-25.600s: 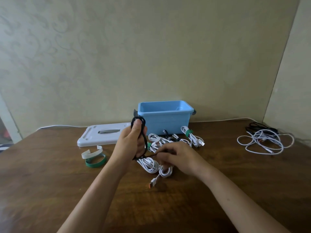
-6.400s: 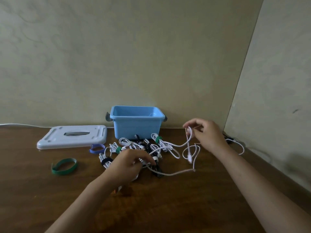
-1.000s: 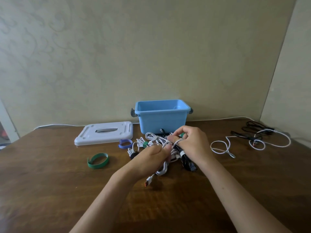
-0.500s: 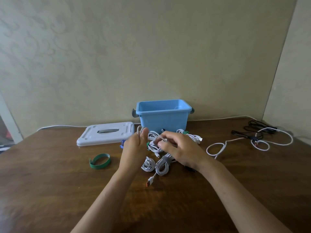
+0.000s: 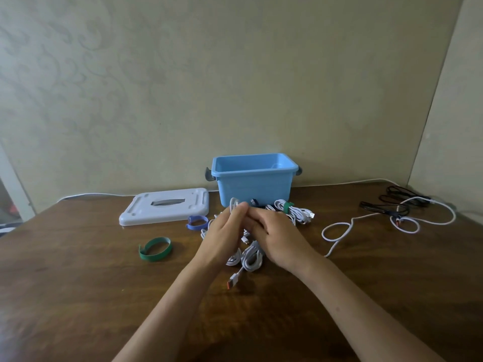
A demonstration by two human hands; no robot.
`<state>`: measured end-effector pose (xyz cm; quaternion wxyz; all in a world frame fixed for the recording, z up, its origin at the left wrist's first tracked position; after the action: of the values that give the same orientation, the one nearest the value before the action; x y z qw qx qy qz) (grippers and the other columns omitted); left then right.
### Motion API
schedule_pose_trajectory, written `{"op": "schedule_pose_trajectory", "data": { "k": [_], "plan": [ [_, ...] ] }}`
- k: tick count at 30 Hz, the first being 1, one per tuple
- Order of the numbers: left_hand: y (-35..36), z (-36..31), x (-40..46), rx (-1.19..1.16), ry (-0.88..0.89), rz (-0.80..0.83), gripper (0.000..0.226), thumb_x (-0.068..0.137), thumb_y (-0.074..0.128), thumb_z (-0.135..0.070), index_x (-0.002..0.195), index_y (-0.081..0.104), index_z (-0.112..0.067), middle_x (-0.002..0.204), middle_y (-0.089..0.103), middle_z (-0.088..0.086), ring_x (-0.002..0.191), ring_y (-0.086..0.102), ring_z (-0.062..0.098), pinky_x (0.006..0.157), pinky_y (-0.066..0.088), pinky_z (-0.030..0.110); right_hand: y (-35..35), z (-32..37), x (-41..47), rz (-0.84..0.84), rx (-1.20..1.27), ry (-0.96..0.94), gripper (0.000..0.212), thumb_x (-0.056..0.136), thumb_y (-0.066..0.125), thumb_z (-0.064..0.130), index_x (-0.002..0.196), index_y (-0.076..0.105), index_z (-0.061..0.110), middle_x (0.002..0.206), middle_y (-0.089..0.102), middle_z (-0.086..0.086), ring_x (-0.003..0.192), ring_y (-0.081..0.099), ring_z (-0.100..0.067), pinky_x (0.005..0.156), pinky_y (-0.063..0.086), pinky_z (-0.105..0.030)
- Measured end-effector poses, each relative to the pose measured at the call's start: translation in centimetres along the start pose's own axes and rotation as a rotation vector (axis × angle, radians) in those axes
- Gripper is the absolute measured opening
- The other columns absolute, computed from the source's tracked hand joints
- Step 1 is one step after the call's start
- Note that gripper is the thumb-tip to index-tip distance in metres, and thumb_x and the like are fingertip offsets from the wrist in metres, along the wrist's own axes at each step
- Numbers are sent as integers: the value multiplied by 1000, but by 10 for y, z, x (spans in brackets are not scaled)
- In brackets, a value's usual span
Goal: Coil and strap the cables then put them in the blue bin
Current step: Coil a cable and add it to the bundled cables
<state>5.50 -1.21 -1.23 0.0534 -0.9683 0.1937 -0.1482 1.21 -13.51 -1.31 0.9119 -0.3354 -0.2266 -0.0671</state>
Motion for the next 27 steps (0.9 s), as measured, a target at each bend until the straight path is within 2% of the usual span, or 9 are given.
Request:
{"op": "schedule_pose_trajectory", "data": {
  "k": [1,3,8,11,13,16,18,23,27],
  "plan": [
    [0,1,1,13,-1,-1,37,106,37,-40,89,62,-19,53,48,-5,48,45,7,50,38,31,1,2,-1,13,-12,-7,30,106,50,38,132,64,33,117,73,11,108,65,-2,91,53,-23],
    [0,4,3,37,4,-9,43,107,32,-39,77,56,-19,50,50,-14,47,45,2,52,34,23,3,5,-2,30,-28,-10,28,106,50,38,129,65,31,112,74,11,102,67,-1,87,54,-22],
    [-14,4,9,50,48,-194,55,107,24,-43,83,58,-8,57,50,0,54,46,13,56,38,34,-3,3,0,97,-118,164,32,102,47,54,110,66,29,97,73,9,90,67,-5,83,56,-36],
    [-21,5,12,-2,62,-278,54,108,22,-41,95,56,-2,58,53,8,52,50,16,52,42,29,-1,4,-2,172,-204,163,32,107,41,46,99,66,27,84,66,5,82,64,-18,74,49,-39],
    [-21,4,12,-43,71,-269,50,108,23,-40,99,56,-3,61,58,8,54,55,16,53,47,27,10,4,-4,233,-214,128,32,108,41,42,91,64,26,78,59,8,81,60,-18,71,43,-37],
    [-19,1,11,-120,90,-234,44,109,26,-35,101,56,-4,66,65,7,67,62,25,69,53,39,27,-1,-3,274,-230,123,28,107,43,38,85,60,34,75,55,13,83,58,-15,74,40,-33],
    [-18,-4,9,-270,78,-201,40,109,28,-32,100,54,-3,65,61,8,65,63,27,65,56,36,31,-4,-2,265,-216,119,33,107,43,36,81,62,30,72,58,14,81,61,-16,76,43,-34],
    [-17,-9,6,-391,40,-115,42,107,33,-41,87,52,-10,59,30,2,46,28,14,43,28,26,25,-7,-4,284,-247,67,43,105,43,48,83,70,22,84,70,6,81,64,-13,78,47,-36],
    [-27,-12,7,-454,48,-16,42,106,34,-43,87,51,-10,60,20,1,47,15,12,44,14,27,7,-16,-1,247,-322,69,50,96,49,65,81,68,22,77,68,7,72,62,-5,71,49,-33]
  ]
}}
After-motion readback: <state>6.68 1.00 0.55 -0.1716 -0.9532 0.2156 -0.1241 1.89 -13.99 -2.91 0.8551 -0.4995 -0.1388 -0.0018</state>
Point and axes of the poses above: each hand's wrist, its own x-axis towards the middle knuckle, its own y-axis out of the palm, z = x × y, the point moved 2 cm from there along x, towards the middle knuckle
